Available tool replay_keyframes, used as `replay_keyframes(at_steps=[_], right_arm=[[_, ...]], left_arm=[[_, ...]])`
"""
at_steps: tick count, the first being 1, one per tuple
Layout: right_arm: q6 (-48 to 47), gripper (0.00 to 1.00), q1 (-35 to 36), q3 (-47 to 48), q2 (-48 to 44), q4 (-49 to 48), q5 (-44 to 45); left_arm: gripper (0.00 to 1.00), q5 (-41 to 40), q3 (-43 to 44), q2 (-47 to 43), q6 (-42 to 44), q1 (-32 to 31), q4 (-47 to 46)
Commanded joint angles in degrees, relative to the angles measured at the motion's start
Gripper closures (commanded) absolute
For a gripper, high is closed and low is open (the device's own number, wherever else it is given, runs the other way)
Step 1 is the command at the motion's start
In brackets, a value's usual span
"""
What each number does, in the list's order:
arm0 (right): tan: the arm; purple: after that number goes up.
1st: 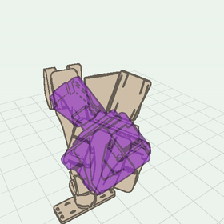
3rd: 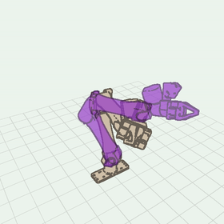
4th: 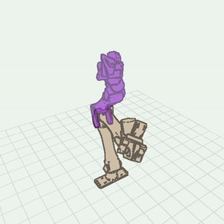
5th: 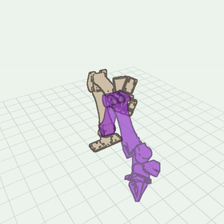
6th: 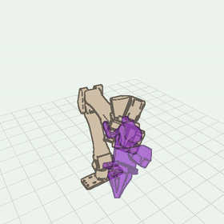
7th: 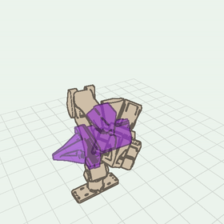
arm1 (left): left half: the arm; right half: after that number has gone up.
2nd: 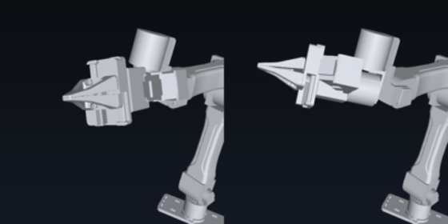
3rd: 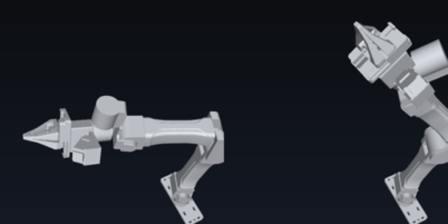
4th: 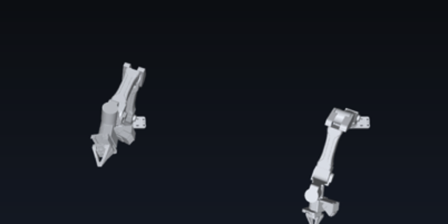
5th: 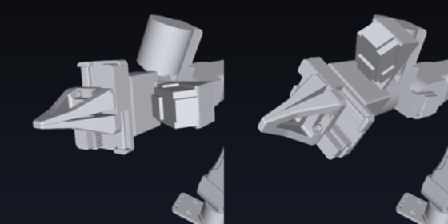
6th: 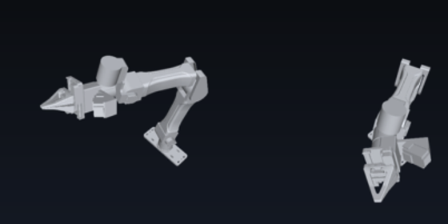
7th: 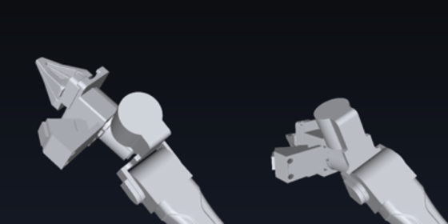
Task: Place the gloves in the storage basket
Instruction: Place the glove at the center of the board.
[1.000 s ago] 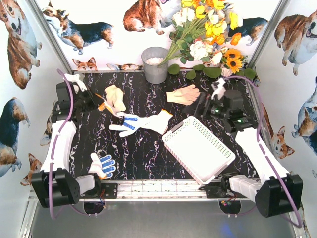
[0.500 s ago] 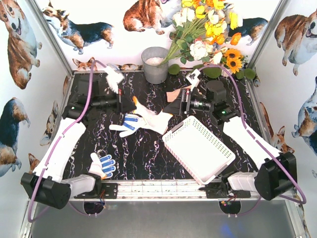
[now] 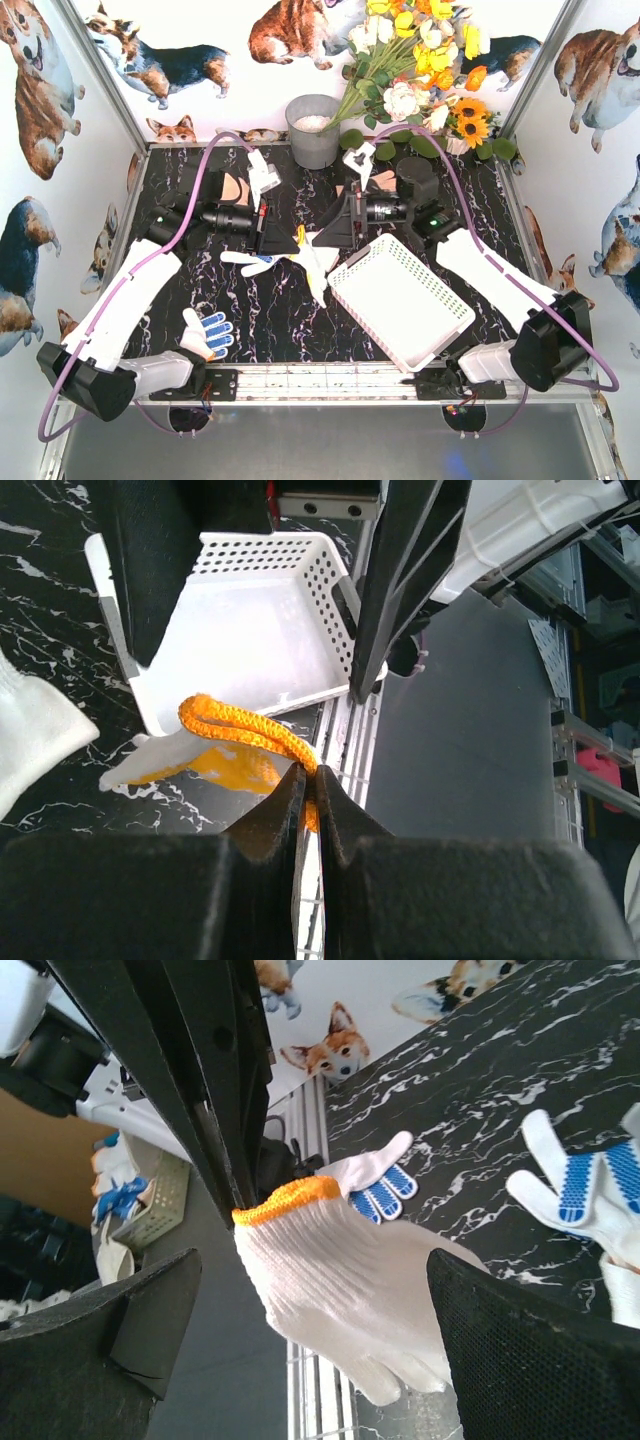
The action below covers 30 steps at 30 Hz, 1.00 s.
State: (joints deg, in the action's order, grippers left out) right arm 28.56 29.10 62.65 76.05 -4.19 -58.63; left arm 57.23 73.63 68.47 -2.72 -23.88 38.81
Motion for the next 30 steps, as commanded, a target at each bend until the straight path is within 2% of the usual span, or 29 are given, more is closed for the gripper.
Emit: replay_keyframes(at_steps=[1, 4, 9, 13, 17, 20, 26, 30], right_arm=[[-1.7, 0.01, 2.1, 3.8, 0.1, -3.1, -3.1], [-2.4, 0.01, 3.4, 3.6, -1.1, -2.6, -1.1], [-9.8, 0.00, 5.9, 4.9, -2.2, 5.6, 3.0], [-14.1, 0.00, 7.8, 6.0, -3.0, 10.5, 8.4], [-19.8, 0.00, 10.4, 5.8, -4.6, 13.8, 16.2], [-23.0, 0.00, 12.6, 5.6, -5.7, 15.8, 24.0], [-29.5, 0.00, 17.7, 2.9, -9.3, 15.8, 45.1], [-31.3, 0.06, 19.8, 0.6, -10.7, 13.0, 55.4]], left_arm=[[1.00, 3.0, 2.6, 0.1, 1.5, -0.9, 1.2], [1.00, -0.2, 2.3, -0.6, -1.9, -0.9, -2.5], [1.00, 5.2, -0.4, -1.2, -9.3, -1.3, -12.2], [1.00, -1.6, 0.4, -2.4, -10.7, -1.3, -13.1], [1.00, -5.0, -1.6, -3.5, -15.6, -1.4, -18.8], [1.00, -8.2, -3.0, -4.1, -17.7, -1.3, -21.4], [1.00, -13.1, -4.3, -3.9, -23.0, -1.3, -25.8], [1.00, -13.3, -6.0, -3.6, -27.2, -1.3, -30.2]])
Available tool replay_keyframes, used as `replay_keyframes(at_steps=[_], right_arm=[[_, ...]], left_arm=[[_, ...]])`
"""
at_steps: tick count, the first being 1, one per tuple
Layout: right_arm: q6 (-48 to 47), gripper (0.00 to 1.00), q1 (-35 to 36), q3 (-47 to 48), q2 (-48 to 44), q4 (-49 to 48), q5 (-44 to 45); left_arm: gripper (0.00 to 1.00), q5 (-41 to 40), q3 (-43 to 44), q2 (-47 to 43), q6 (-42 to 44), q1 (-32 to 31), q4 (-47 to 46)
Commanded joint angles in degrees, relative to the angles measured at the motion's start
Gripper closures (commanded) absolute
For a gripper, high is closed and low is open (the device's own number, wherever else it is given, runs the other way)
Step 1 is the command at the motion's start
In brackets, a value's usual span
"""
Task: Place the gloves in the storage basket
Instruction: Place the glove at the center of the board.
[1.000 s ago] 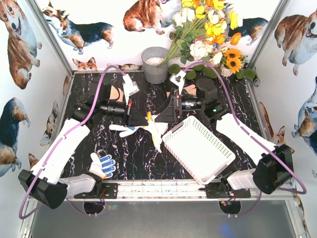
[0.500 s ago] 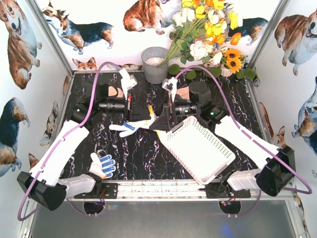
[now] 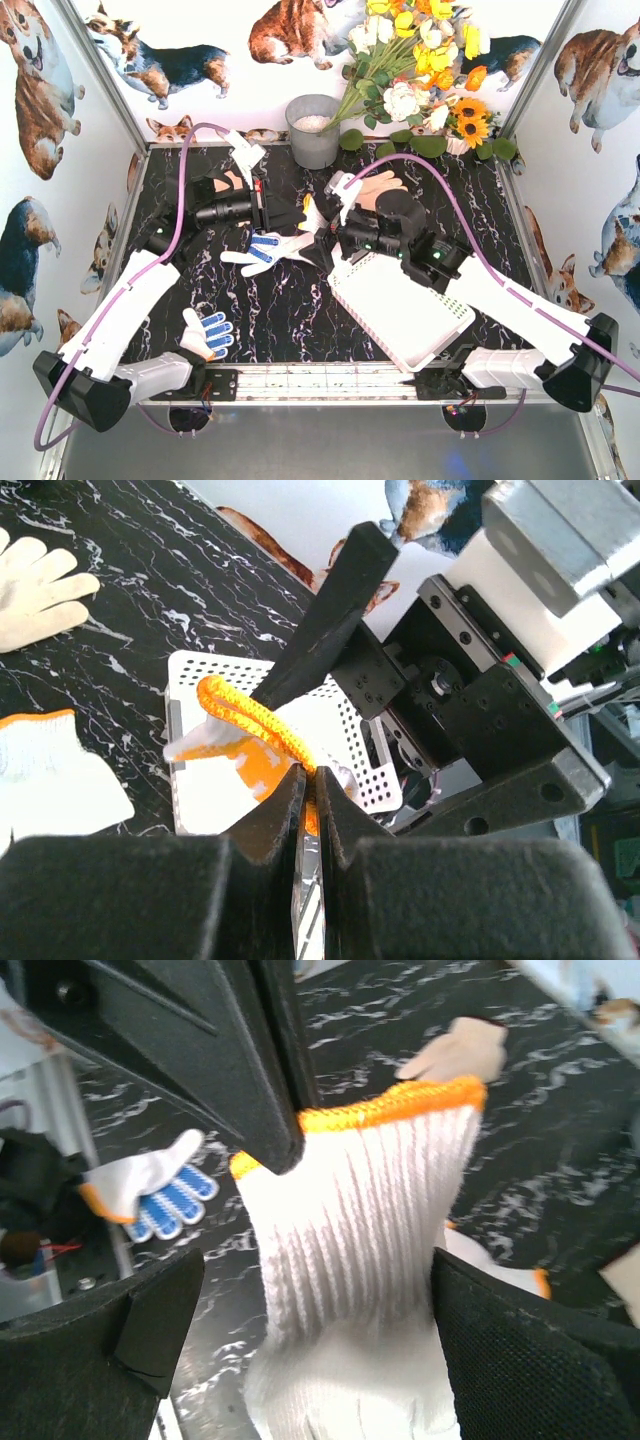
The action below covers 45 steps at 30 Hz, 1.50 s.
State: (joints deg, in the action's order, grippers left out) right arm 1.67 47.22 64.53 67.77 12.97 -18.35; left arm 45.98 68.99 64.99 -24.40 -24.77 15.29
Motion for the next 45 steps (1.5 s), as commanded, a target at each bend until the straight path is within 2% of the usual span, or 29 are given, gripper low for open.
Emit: replay_keyframes(at_steps=[1, 4, 11, 15, 16, 17, 18, 19, 21, 22, 25, 26, 28, 31, 36, 38, 41, 45], right_arm=[[-5.0, 0.07, 2.2, -1.8, -2.7, -5.0, 16.9], [-5.8, 0.11, 3.5, -2.5, -2.9, -7.2, 21.3], [-8.1, 0.11, 5.9, -2.7, -0.9, -9.8, 27.7], [-8.2, 0.19, 6.2, -2.9, -0.2, -12.2, 27.2], [-8.0, 0.29, 6.2, -2.9, -0.1, -12.7, 26.6], [-7.9, 0.52, 6.2, -2.9, 0.0, -13.3, 25.7], [-7.7, 0.58, 6.2, -3.1, 0.0, -13.7, 25.2], [-7.5, 0.74, 6.2, -3.4, -0.1, -14.5, 24.5], [-7.0, 1.00, 6.2, -4.1, -0.5, -15.6, 23.5], [-6.5, 1.00, 6.2, -4.3, -0.5, -15.5, 23.0], [-4.4, 1.00, 5.4, -4.2, -0.7, -13.5, 20.3], [-2.7, 1.00, 4.5, -4.2, -0.8, -12.7, 17.7], [2.6, 1.00, 0.7, -4.3, -1.2, -12.8, 9.4], [11.7, 1.00, -6.1, -5.1, -1.2, -15.9, -6.6], [22.8, 1.00, -11.7, -4.1, 1.4, -22.1, -23.9], [29.1, 1.00, -13.1, -4.4, 2.9, -28.1, -29.9], [38.8, 1.00, -13.8, -4.3, 5.8, -37.0, -36.2], [43.6, 1.00, -13.8, -2.8, 9.9, -41.7, -41.2]], left_arm=[[1.00, -2.2, -1.5, -0.1, -5.8, -0.4, -7.0], [1.00, -3.3, -2.2, 0.3, -7.0, -0.4, -8.2], [1.00, -1.5, -3.4, 1.3, -11.9, -0.4, -14.8], [1.00, -1.1, -4.2, 1.7, -13.2, -0.4, -15.5], [1.00, -1.0, -4.4, 1.7, -13.4, -0.4, -15.8], [1.00, -0.8, -4.8, 1.7, -13.6, -0.4, -16.3], [1.00, -0.9, -5.0, 1.6, -13.6, -0.4, -16.4], [1.00, -1.3, -5.2, 1.6, -13.6, -0.4, -16.5], [1.00, -2.4, -5.2, 1.3, -12.9, -0.4, -15.8], [0.99, -3.4, -5.0, 1.1, -12.1, -0.2, -14.7], [0.52, -5.8, -3.6, 0.5, -8.3, 1.1, -10.0], [0.40, -5.2, -3.4, 0.1, -7.2, 2.1, -9.1], [0.28, -3.7, -3.7, -0.5, -5.7, 4.8, -7.5], [0.21, -0.9, -4.7, -1.4, -4.8, 9.5, -6.0], [0.09, 7.2, -4.8, -1.7, -2.4, 11.5, -5.8], [0.09, 12.1, -4.1, -0.8, -2.1, 11.2, -5.6], [0.10, 14.4, -2.7, -0.1, 0.7, 9.5, -3.3], [0.19, 16.3, -1.9, 0.6, 1.2, 7.3, -4.5]])
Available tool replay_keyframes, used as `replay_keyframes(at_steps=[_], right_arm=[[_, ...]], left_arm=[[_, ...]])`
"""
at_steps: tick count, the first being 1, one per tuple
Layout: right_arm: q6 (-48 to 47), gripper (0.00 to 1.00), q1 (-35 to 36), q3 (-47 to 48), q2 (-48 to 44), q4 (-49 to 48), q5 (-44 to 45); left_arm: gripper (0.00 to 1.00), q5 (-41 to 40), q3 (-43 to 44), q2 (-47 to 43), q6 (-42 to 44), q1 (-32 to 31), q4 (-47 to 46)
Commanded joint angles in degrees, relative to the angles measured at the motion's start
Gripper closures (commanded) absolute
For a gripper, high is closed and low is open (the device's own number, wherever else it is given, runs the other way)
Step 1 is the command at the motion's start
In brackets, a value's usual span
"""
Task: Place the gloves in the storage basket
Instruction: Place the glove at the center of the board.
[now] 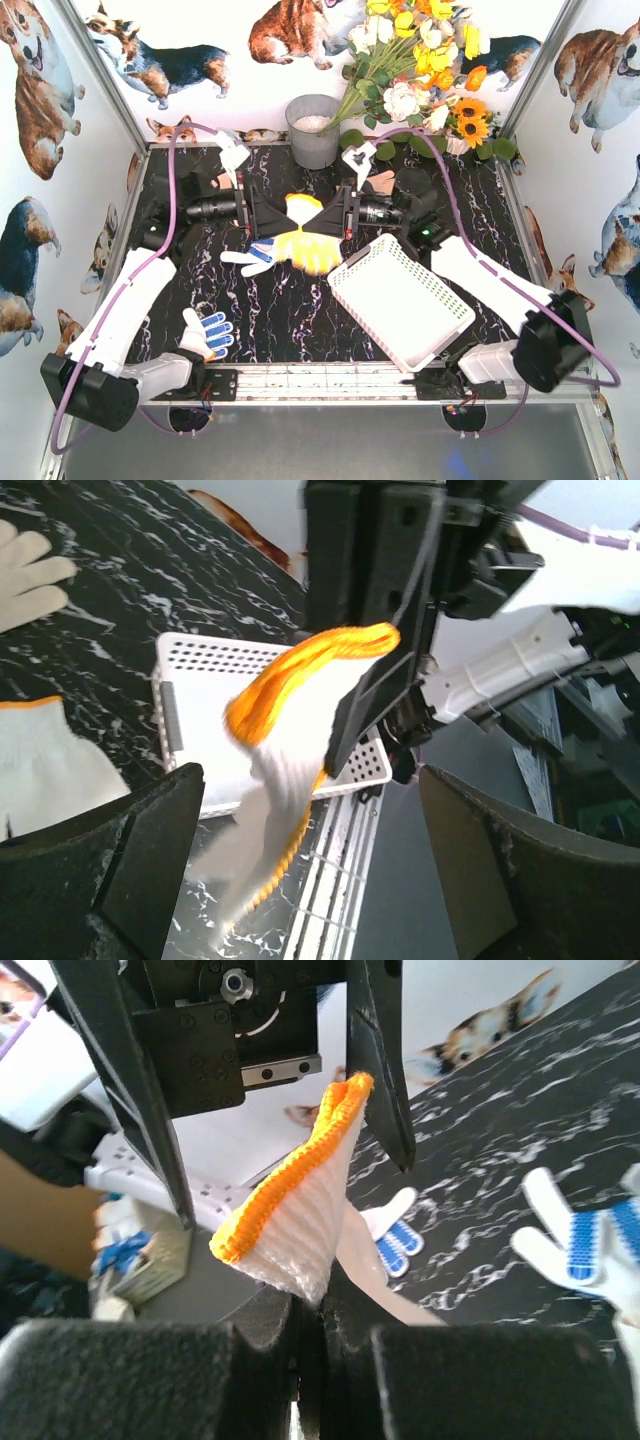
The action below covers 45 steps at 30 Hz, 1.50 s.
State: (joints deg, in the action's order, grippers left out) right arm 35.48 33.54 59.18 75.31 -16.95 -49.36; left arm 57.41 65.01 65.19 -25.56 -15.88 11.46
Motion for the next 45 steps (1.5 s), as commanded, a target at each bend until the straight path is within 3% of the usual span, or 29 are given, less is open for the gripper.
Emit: replay_keyframes(at_steps=[1, 10, 14, 19, 25, 28, 35, 42, 45], right_arm=[[10.2, 1.00, -0.1, 2.8, 2.9, -12.0, -10.6], [7.1, 1.00, -0.1, 3.3, 3.7, -5.7, -11.1], [3.9, 1.00, -0.1, 3.9, 3.1, -1.3, -10.5], [0.1, 0.98, -0.1, 4.4, 2.2, 3.5, -8.5], [-6.9, 0.47, -0.1, 5.1, 0.5, 11.6, -3.9], [-11.8, 0.34, -0.1, 5.4, -1.4, 18.1, 1.3], [-15.6, 0.26, -0.3, 1.7, -6.2, 20.5, 12.8], [-16.2, 0.23, -0.7, -0.9, -9.3, 20.2, 16.4], [-15.9, 0.22, -0.8, -1.9, -9.3, 19.6, 16.9]], left_arm=[[0.24, 4.8, 1.8, 0.4, 1.9, -1.8, -1.7], [0.59, 5.7, -0.2, 0.8, -4.7, -2.2, -11.9], [0.72, 5.4, 0.0, 2.4, -3.0, -3.0, -9.3], [1.00, 1.3, 1.6, 3.0, 2.9, -3.2, -1.3], [1.00, -5.6, 1.9, 1.5, 9.8, -3.0, 6.1], [1.00, -12.9, 1.0, 0.4, 13.8, -2.0, 10.6], [1.00, -24.6, -3.5, 0.0, 12.7, -0.9, 3.1], [1.00, -24.7, -14.7, 2.3, 6.0, -1.6, -9.8], [1.00, -25.3, -20.9, 2.1, 1.7, -4.8, -14.0]])
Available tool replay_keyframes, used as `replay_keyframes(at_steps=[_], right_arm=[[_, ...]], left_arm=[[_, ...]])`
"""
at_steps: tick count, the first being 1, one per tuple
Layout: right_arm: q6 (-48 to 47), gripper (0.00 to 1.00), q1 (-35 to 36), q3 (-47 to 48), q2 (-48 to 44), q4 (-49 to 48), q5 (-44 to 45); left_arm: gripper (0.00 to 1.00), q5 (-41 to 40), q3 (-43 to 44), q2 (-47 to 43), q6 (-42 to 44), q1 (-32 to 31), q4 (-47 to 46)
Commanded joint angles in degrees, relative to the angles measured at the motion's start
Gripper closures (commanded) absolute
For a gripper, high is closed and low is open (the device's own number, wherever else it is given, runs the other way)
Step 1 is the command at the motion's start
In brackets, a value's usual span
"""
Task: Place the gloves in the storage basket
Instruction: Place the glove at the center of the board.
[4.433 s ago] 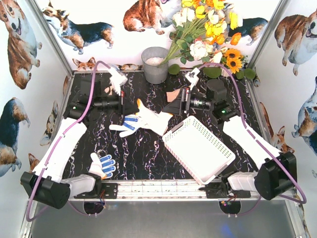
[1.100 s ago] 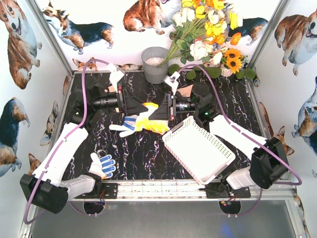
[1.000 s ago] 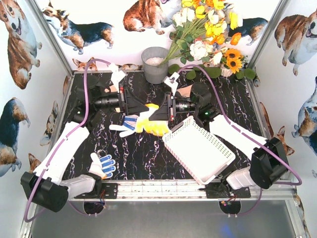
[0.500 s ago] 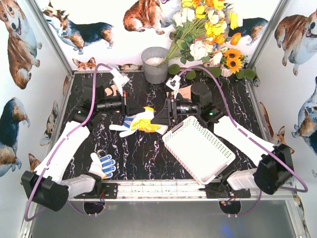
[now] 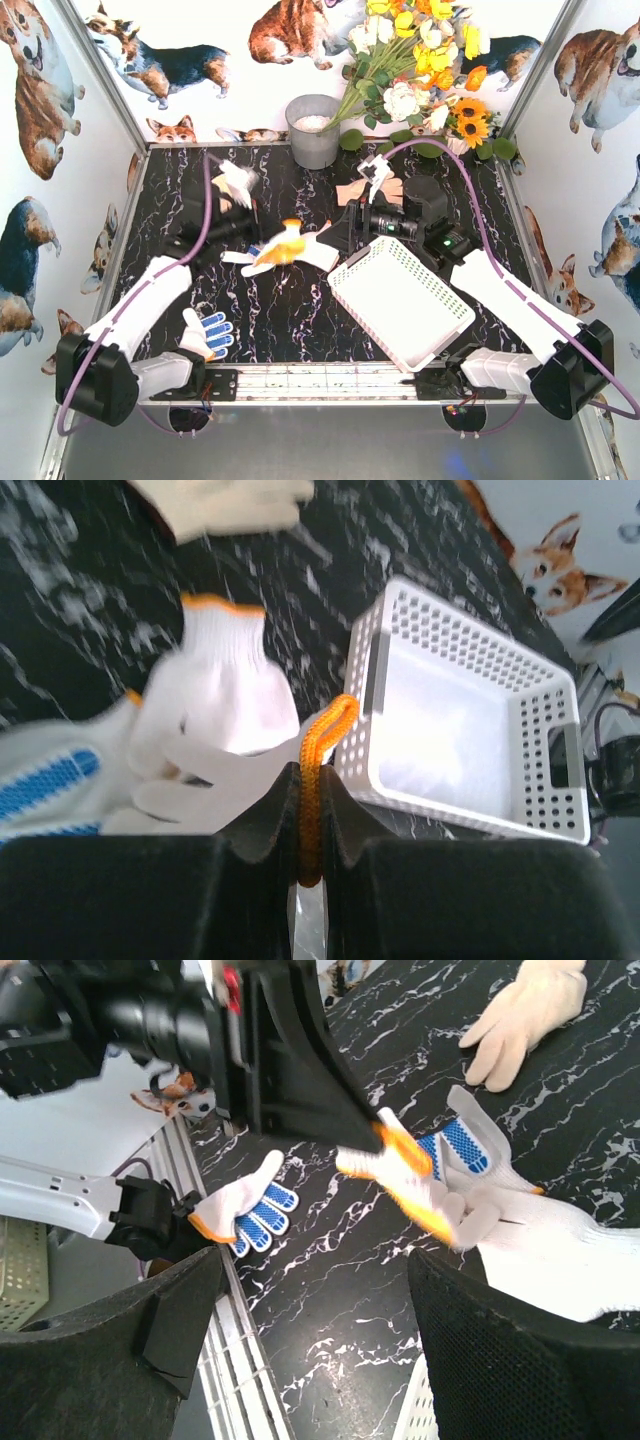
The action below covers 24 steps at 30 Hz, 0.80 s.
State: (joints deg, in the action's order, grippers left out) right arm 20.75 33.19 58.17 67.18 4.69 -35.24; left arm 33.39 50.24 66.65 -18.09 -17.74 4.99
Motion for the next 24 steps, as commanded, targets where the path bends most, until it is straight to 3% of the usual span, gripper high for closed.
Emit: replay_keyframes(at_steps=[1, 17, 21, 24], right_arm=[[-1.0, 0.22, -0.4, -1.0, -1.0, -2.3, 2.8], [0.6, 0.23, -0.4, -0.7, 1.9, -2.0, 1.7], [1.7, 0.20, 0.7, -0.4, 1.9, 2.2, 5.7], [1.4, 0.20, 4.5, 1.0, 2.3, 8.9, 13.4]], left_arm=[[1.00, -1.7, -8.8, 0.4, -7.0, -4.5, -9.0], [1.00, -4.8, -27.3, -4.9, -20.3, -18.5, -8.5], [1.00, -5.3, -30.1, -5.5, -22.8, -21.0, -8.3], [1.00, -5.1, -30.9, -5.4, -23.0, -23.1, -7.2]])
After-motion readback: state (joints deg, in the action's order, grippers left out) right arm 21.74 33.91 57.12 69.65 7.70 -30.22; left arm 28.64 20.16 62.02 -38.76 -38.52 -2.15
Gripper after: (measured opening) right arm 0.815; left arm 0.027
